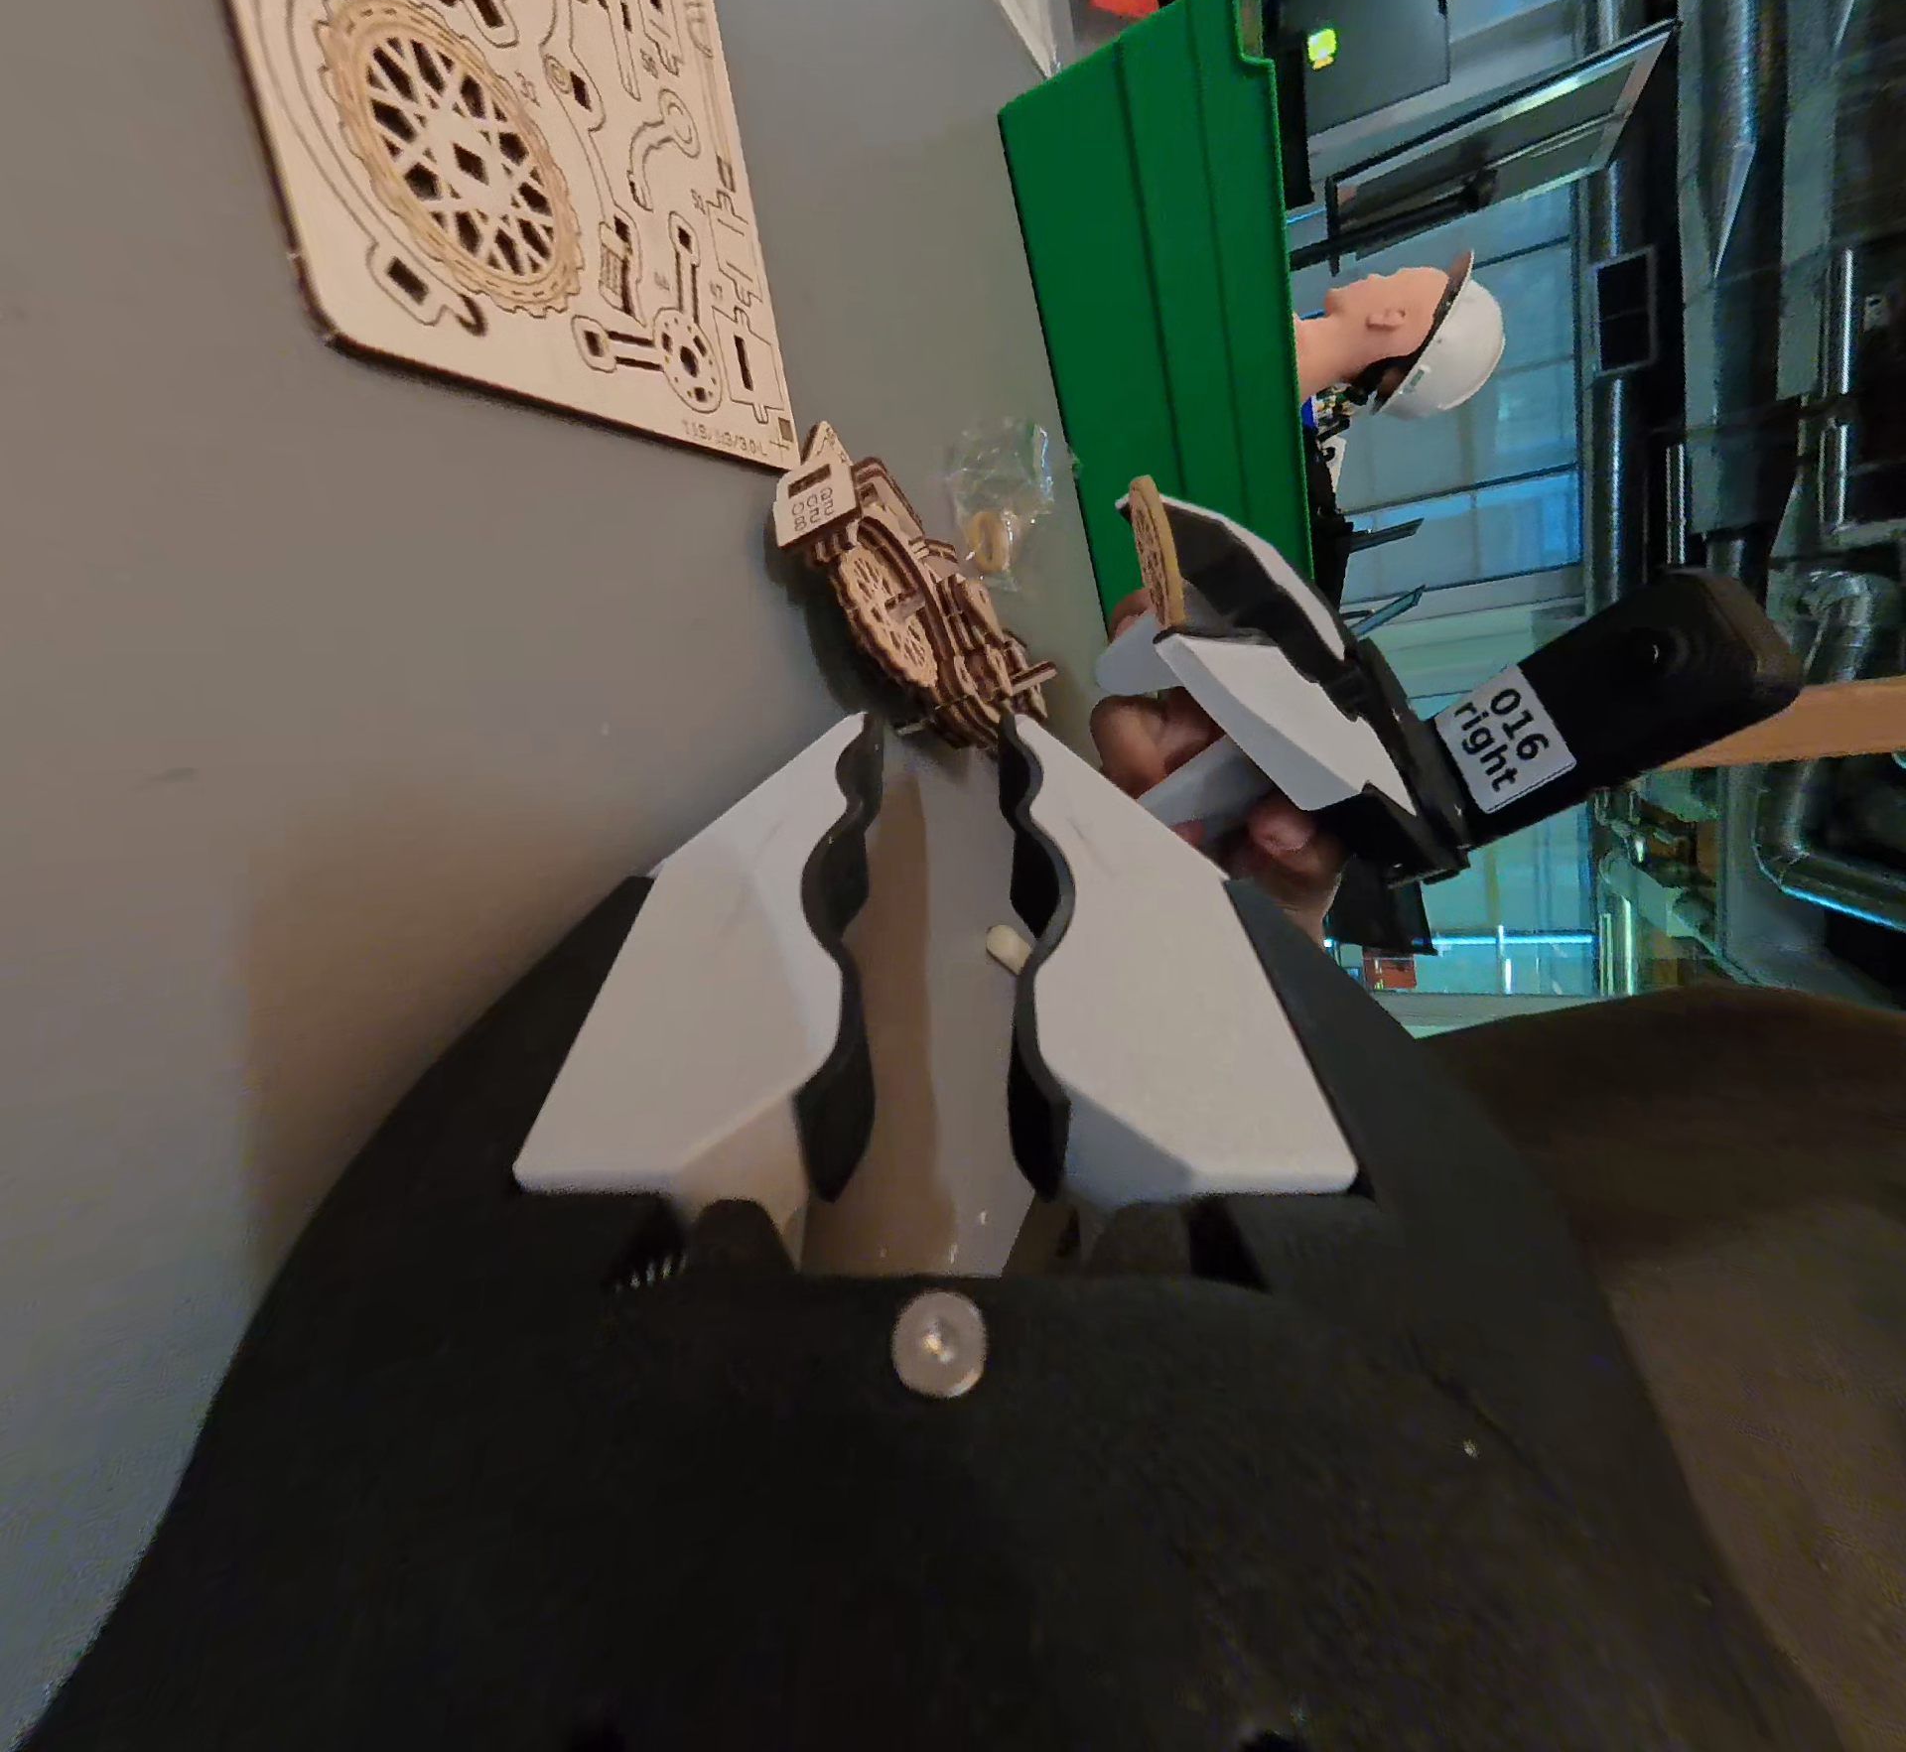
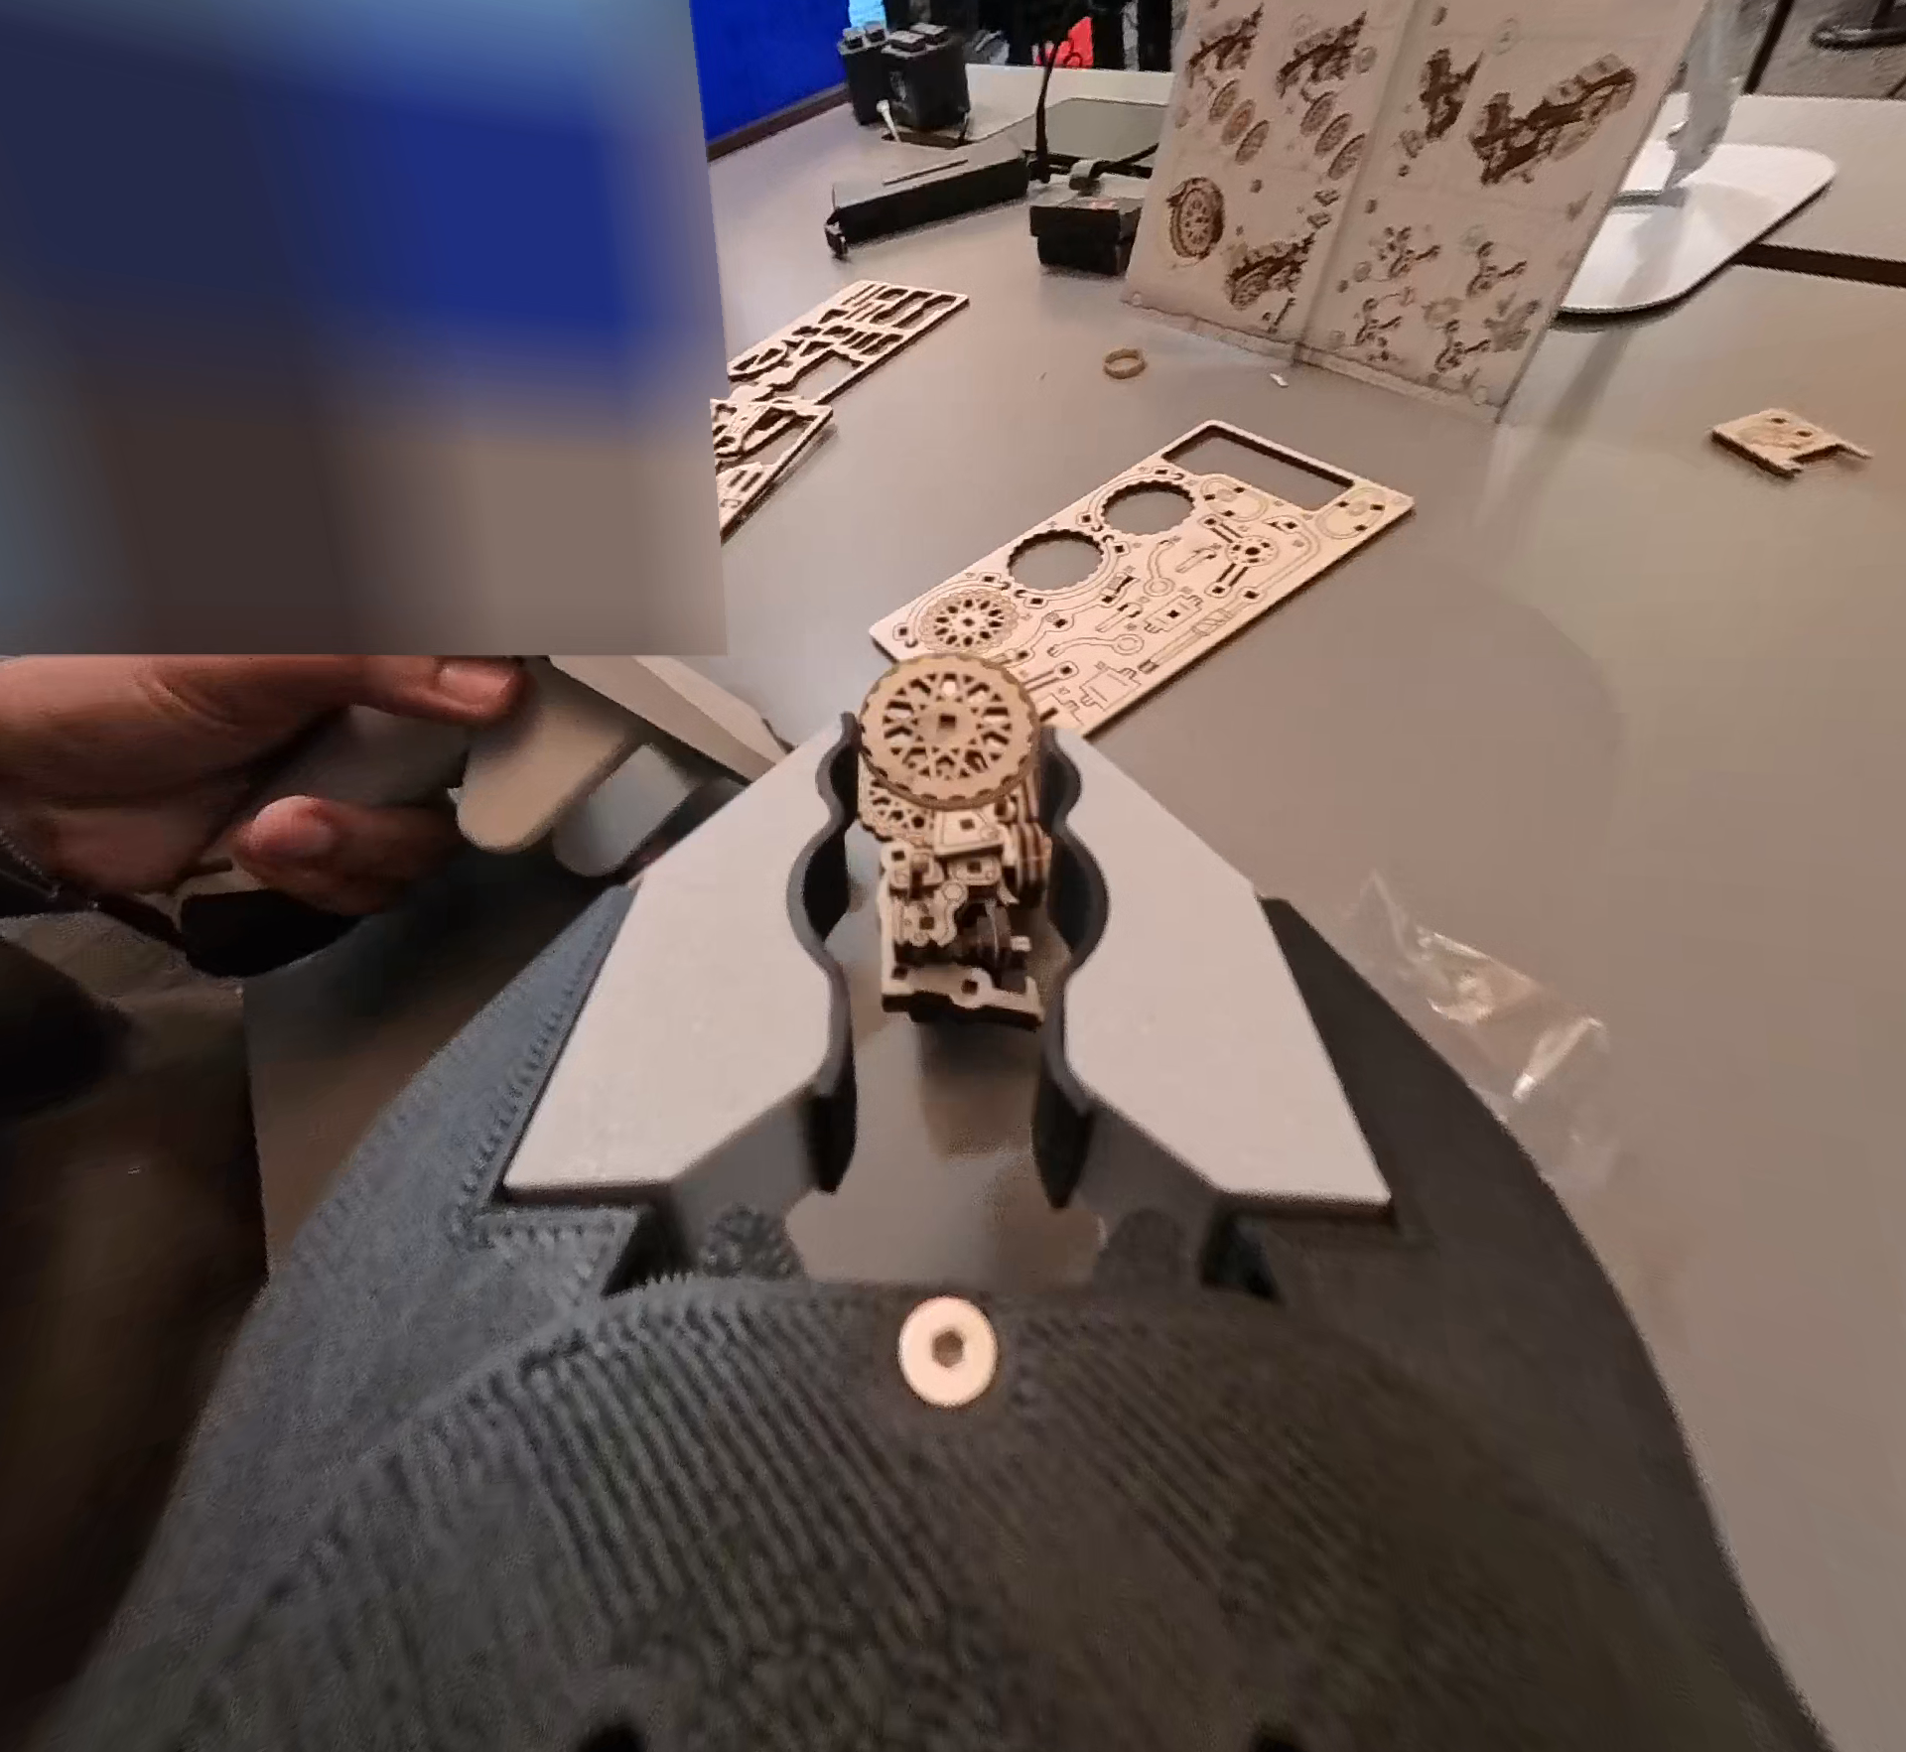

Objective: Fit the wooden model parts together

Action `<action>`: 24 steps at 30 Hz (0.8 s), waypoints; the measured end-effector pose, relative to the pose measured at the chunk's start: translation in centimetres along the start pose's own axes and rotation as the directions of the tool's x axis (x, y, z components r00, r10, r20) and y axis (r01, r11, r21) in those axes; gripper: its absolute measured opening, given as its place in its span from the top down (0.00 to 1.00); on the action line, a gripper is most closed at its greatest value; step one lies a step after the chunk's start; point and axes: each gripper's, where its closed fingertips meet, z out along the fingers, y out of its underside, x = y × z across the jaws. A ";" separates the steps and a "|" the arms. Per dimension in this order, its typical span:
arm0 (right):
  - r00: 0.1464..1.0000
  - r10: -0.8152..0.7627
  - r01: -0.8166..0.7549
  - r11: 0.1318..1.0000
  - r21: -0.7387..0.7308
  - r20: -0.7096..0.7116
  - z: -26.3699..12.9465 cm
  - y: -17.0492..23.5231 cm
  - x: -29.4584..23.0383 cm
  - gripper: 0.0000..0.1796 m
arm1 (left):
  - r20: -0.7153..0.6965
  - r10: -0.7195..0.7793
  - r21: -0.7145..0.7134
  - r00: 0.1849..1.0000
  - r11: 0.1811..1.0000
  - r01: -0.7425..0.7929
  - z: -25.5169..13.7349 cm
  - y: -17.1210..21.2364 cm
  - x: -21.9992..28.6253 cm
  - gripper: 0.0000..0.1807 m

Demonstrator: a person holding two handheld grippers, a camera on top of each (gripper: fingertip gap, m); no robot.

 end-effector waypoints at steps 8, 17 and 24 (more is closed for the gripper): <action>0.994 -0.102 0.105 0.988 -0.116 0.035 2.6 0.7 -1.3 0.82 | -0.021 0.072 0.075 0.997 0.995 -0.070 -1.5 -2.0 0.7 0.87; 0.988 -0.152 0.155 0.969 -0.192 0.031 3.6 1.6 -1.4 0.82 | -0.006 0.130 0.070 0.992 0.989 -0.129 -1.6 -3.2 0.1 0.90; 0.984 -0.174 0.176 0.956 -0.235 0.027 3.7 2.4 -1.4 0.82 | 0.010 0.159 0.043 0.987 0.986 -0.159 -1.0 -2.7 0.0 0.91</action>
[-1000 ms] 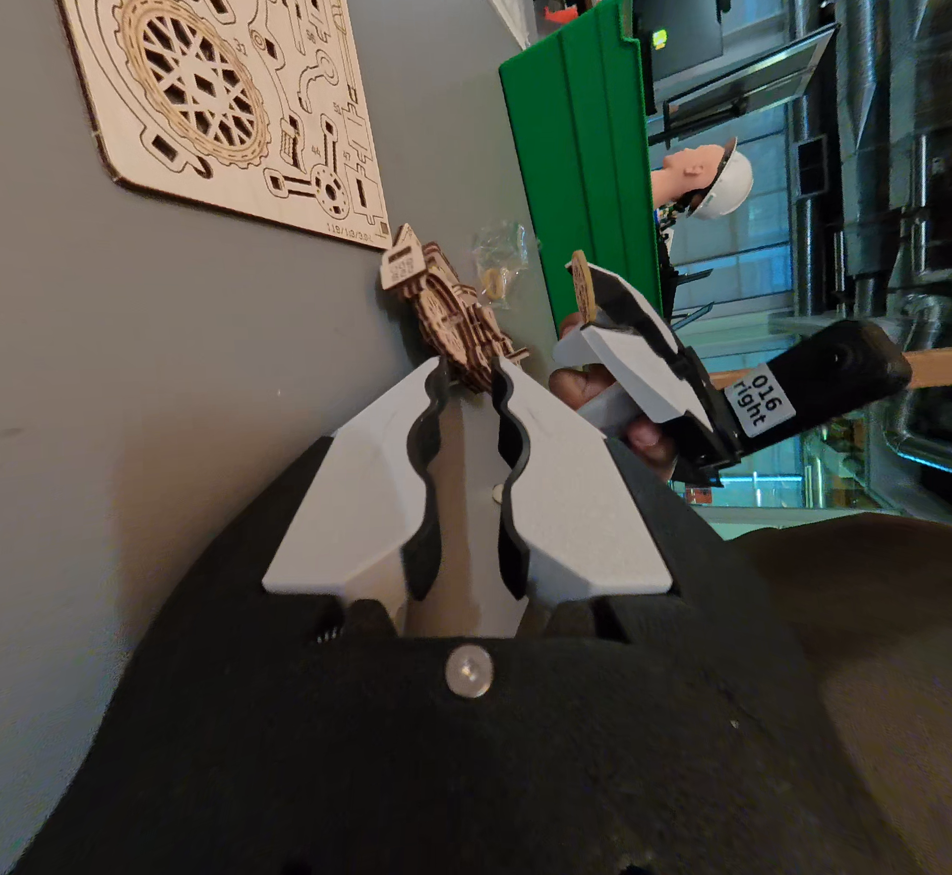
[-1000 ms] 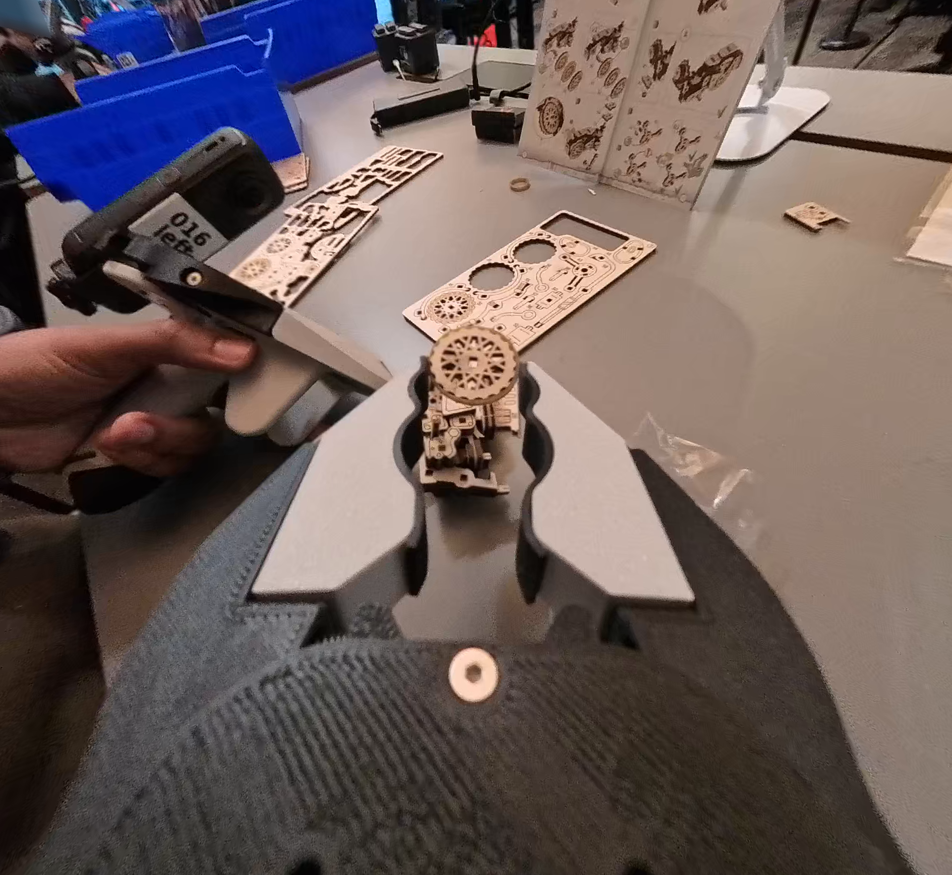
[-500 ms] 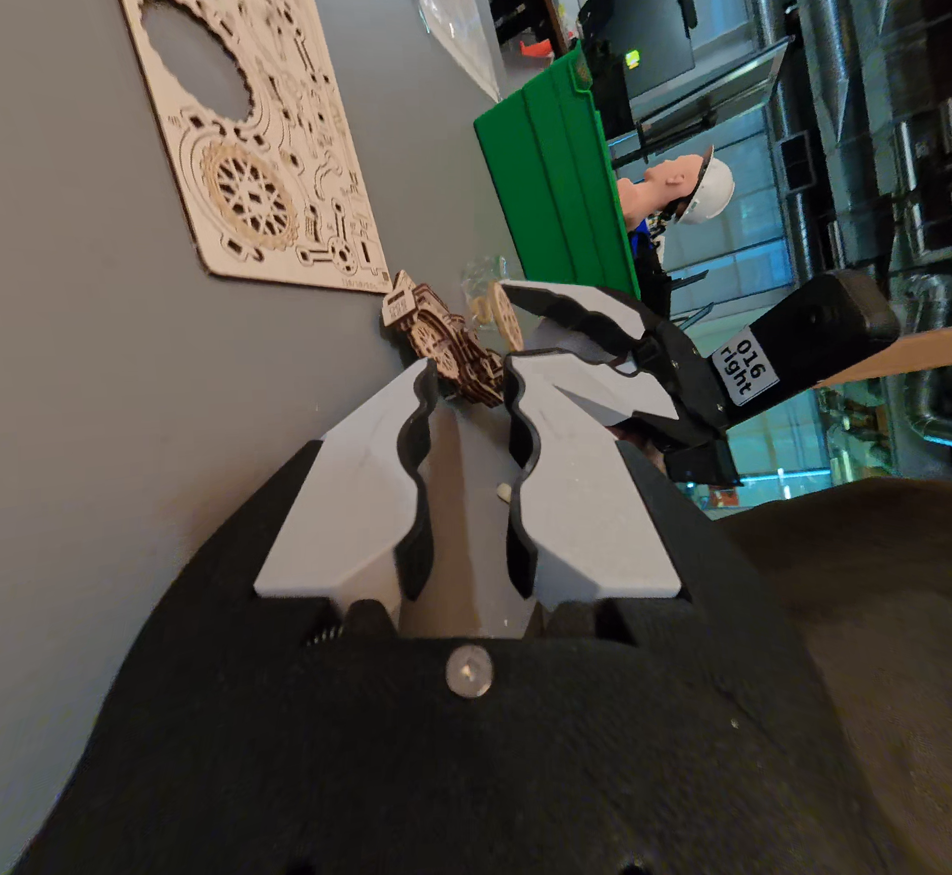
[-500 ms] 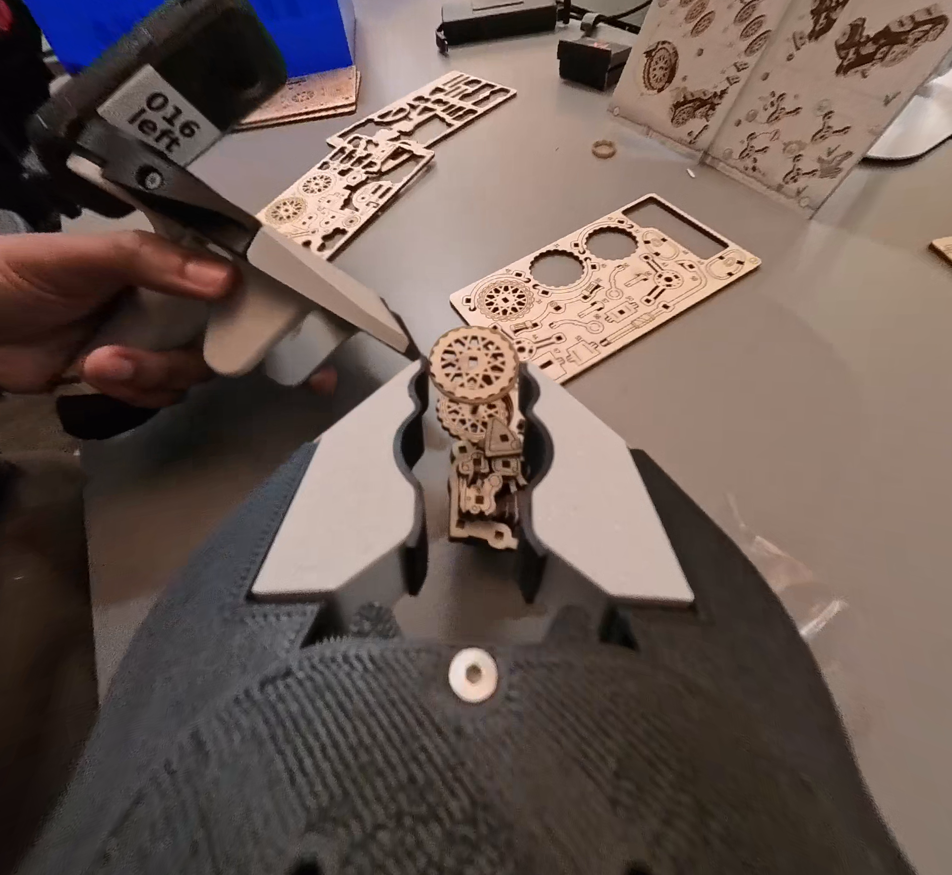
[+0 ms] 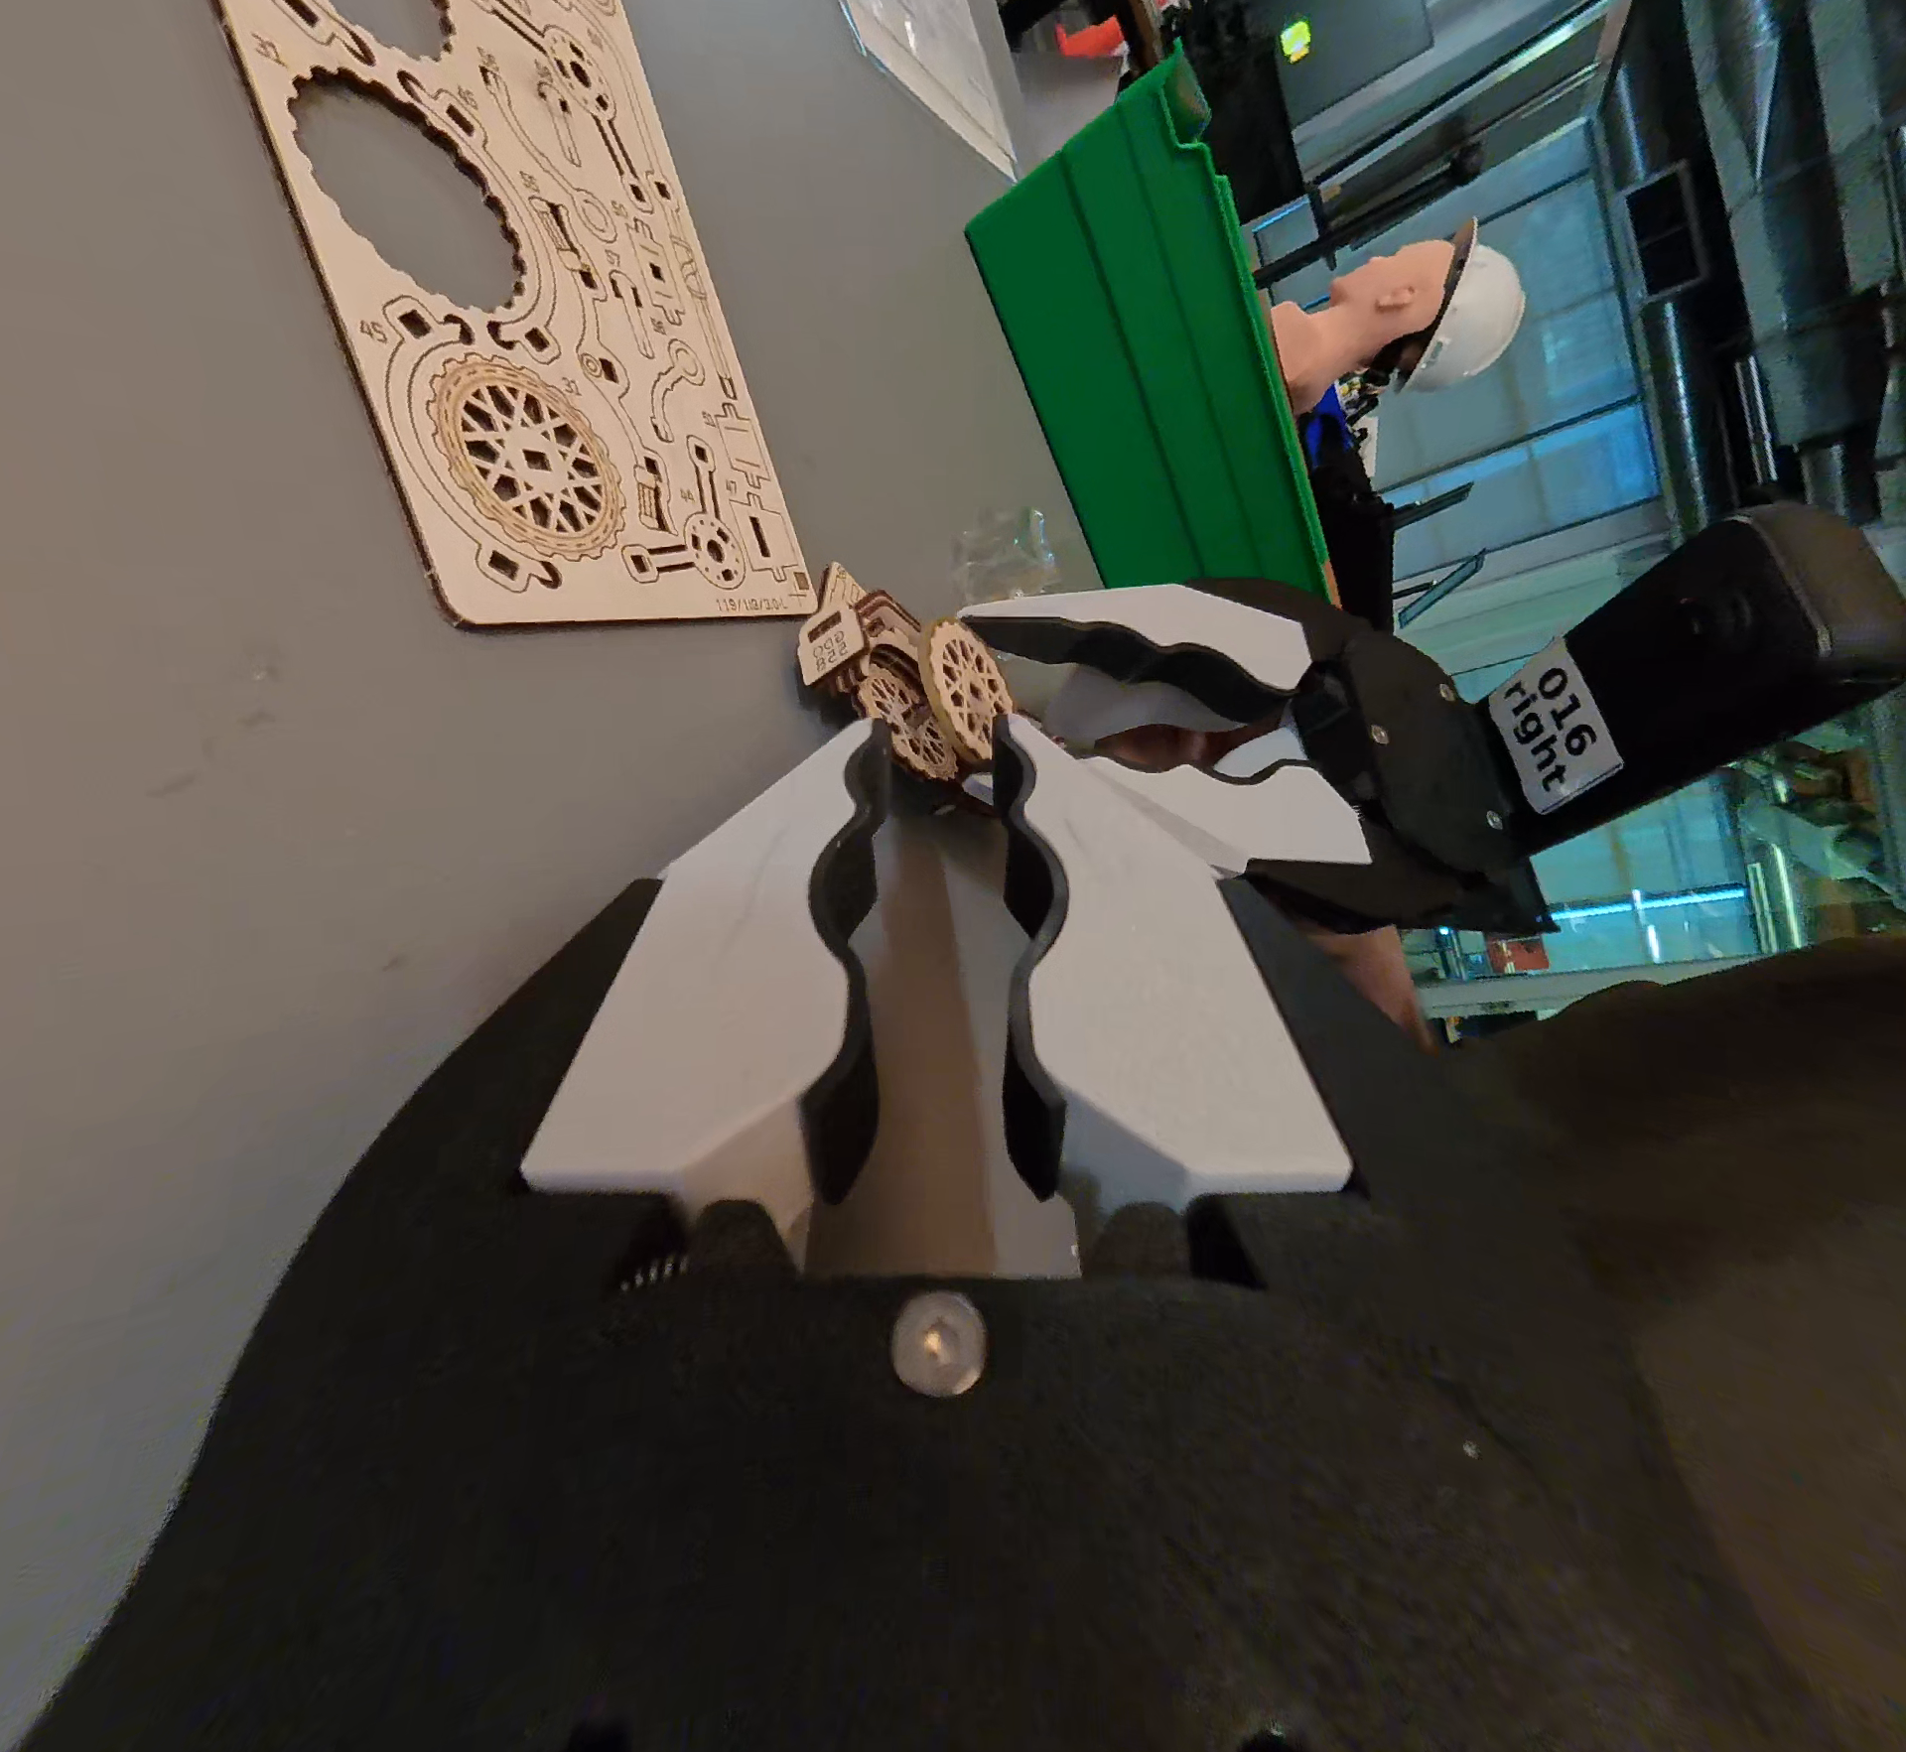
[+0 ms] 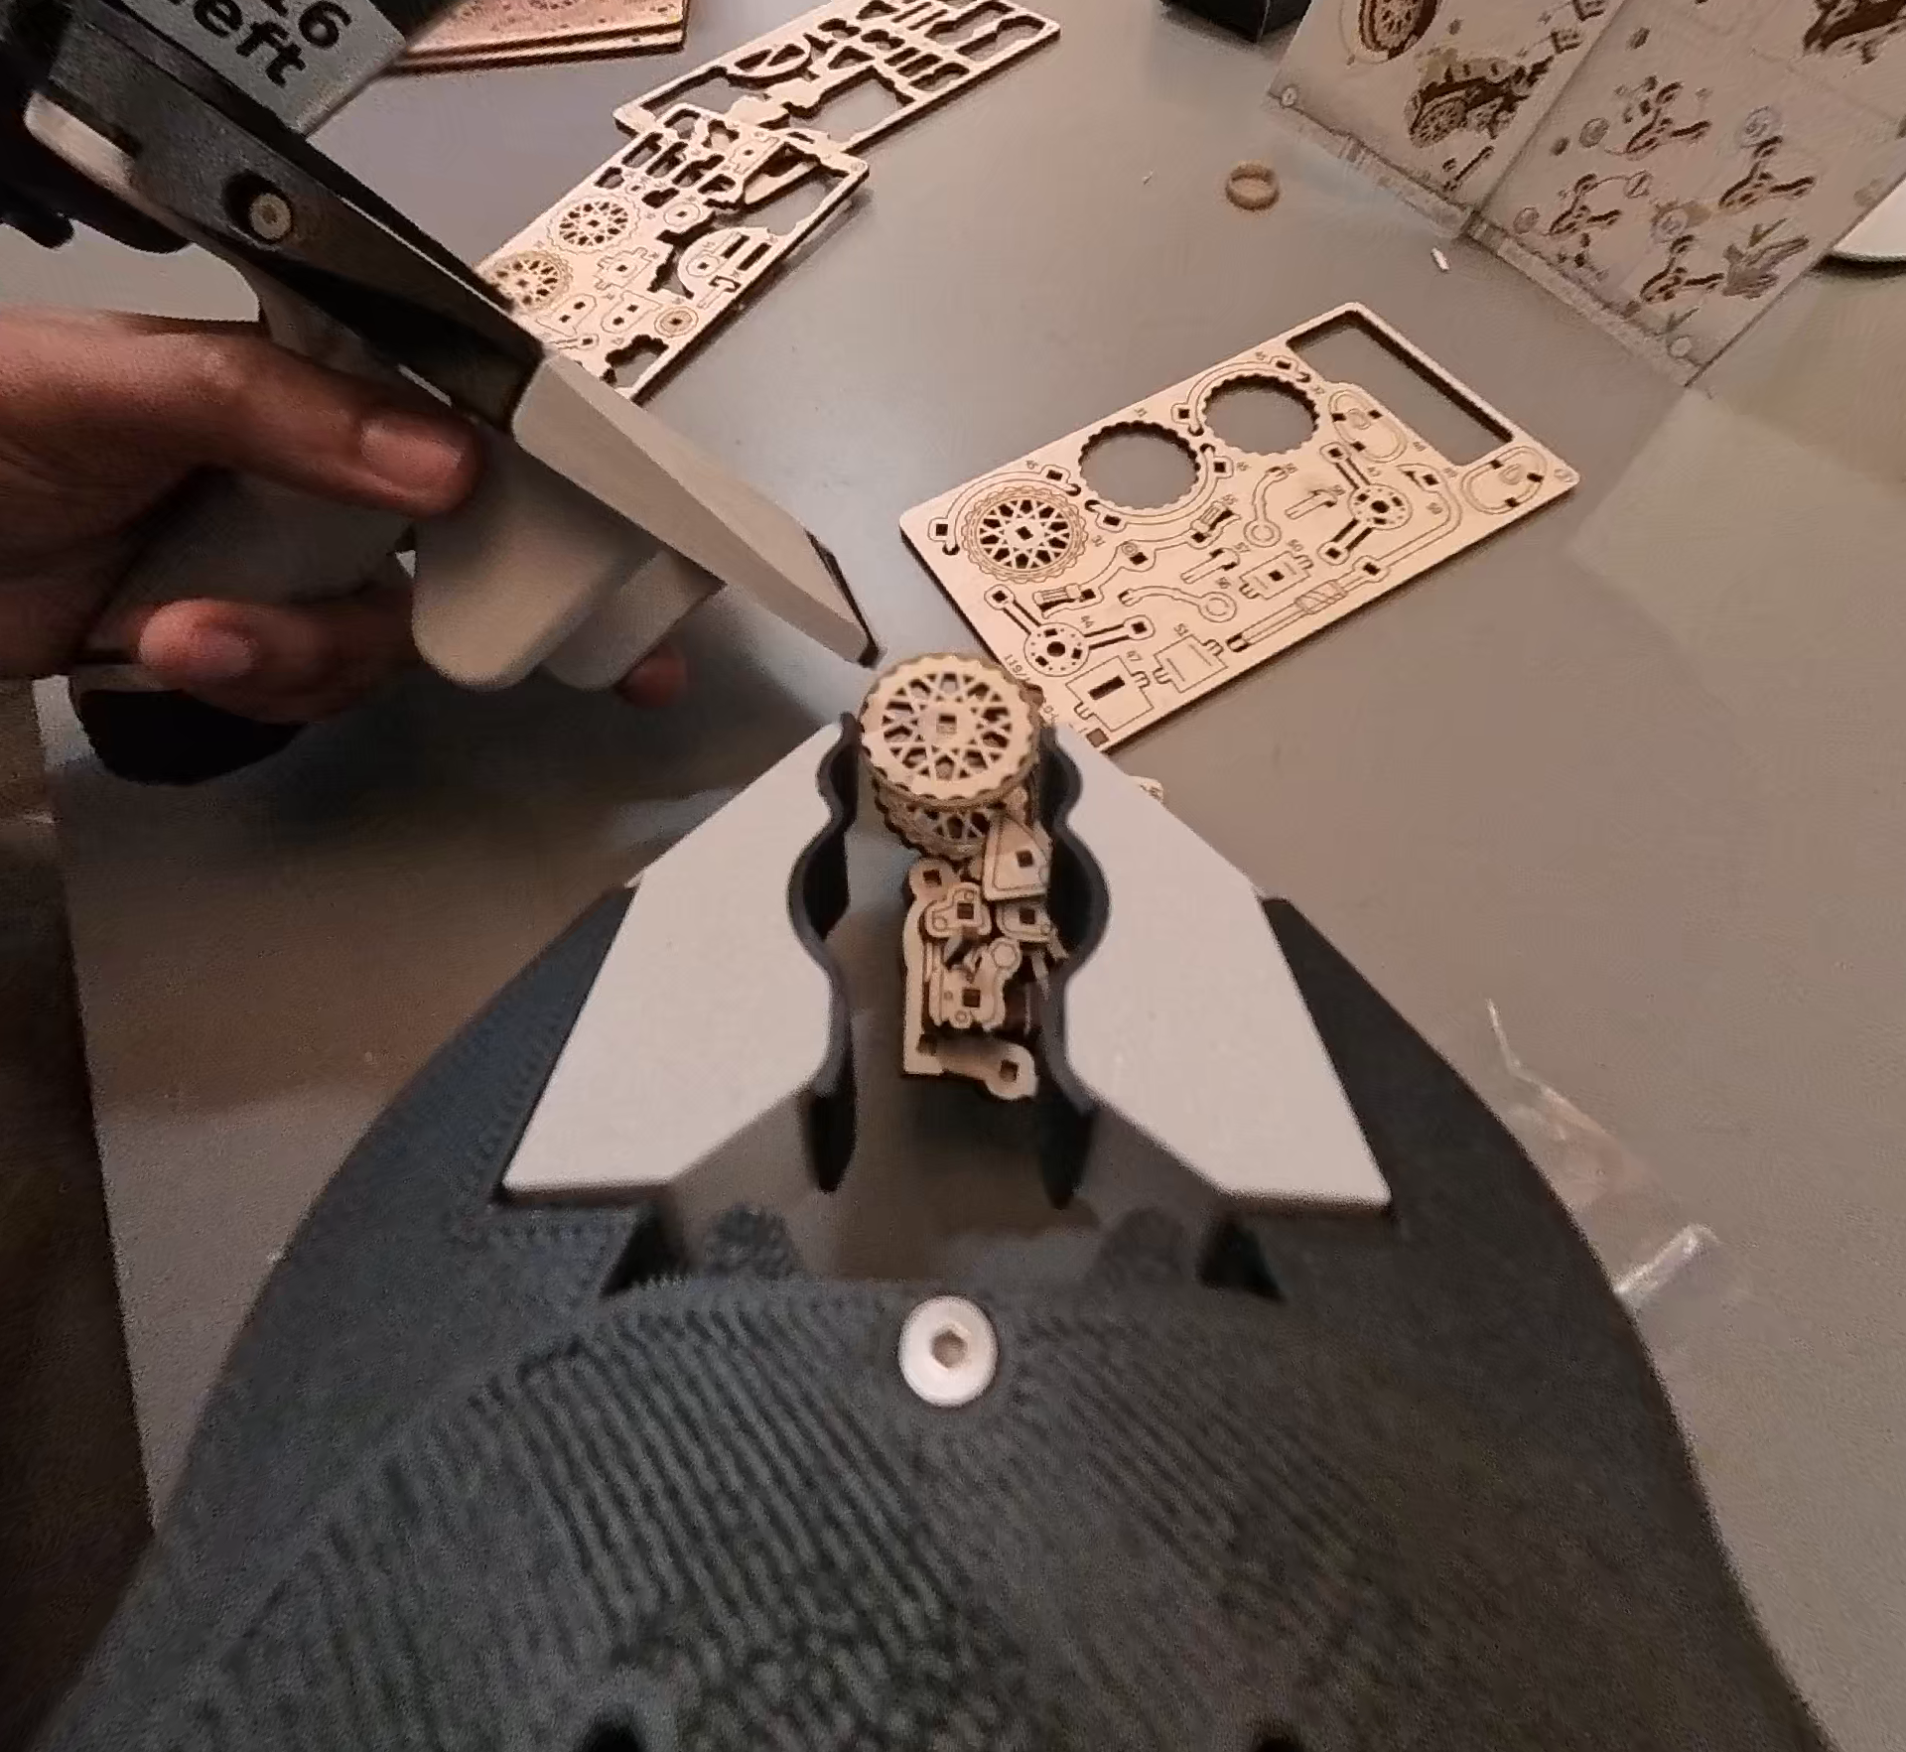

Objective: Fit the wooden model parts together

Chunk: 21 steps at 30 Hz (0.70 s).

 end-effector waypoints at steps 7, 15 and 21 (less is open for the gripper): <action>1.000 -0.006 0.006 1.000 -0.017 -0.009 -0.1 0.5 0.2 0.81 | 0.017 0.007 0.002 1.000 1.000 -0.007 0.1 0.0 -0.4 0.90; 0.999 -0.026 0.026 0.999 -0.043 -0.019 0.3 1.0 0.2 0.81 | 0.028 0.017 -0.009 0.999 1.000 -0.017 0.4 0.4 -0.6 0.90; 0.999 -0.029 0.028 0.999 -0.043 -0.022 0.3 1.0 0.2 0.81 | 0.029 0.020 -0.015 0.999 1.000 -0.020 0.7 0.5 -0.7 0.90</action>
